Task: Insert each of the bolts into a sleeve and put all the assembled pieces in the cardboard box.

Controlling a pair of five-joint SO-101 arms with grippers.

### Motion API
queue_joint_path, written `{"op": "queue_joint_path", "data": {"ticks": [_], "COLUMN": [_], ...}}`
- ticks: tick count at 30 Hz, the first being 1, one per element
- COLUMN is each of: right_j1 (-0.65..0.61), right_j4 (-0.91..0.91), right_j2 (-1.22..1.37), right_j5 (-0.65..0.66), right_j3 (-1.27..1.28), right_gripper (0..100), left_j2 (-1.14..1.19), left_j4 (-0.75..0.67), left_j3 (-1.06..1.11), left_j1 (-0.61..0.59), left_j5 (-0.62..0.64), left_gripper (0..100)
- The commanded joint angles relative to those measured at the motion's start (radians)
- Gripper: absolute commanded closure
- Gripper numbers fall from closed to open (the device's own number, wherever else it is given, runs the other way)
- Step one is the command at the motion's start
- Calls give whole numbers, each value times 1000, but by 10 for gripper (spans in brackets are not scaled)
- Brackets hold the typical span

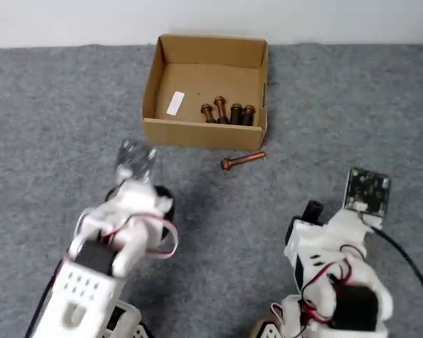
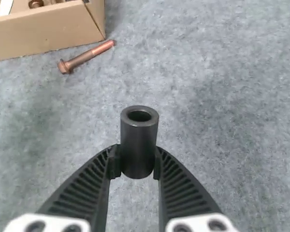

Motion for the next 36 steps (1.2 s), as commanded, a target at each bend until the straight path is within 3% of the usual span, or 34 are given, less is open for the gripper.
{"op": "queue_joint_path", "data": {"ticks": [1, 8, 23, 28, 36], "right_j1": [10, 13, 39, 39, 39], "right_j4": [-16, -27, -28, -28, -28], "right_j2": [-113, -305, -309, -308, -308], "right_j5": [-9, -8, -9, -9, -9], "right_j3": [64, 150, 158, 160, 160], "right_gripper": [991, 991, 991, 991, 991], "left_j2": [227, 571, 1261, 1458, 1804], "left_j4": [-35, -35, 17, 163, 350], "left_j3": [-213, -473, -1056, -1326, -1796], "left_j1": [68, 115, 117, 117, 117], "left_j5": [-86, -245, -637, -654, -658], "left_gripper": [992, 992, 969, 859, 857]}}
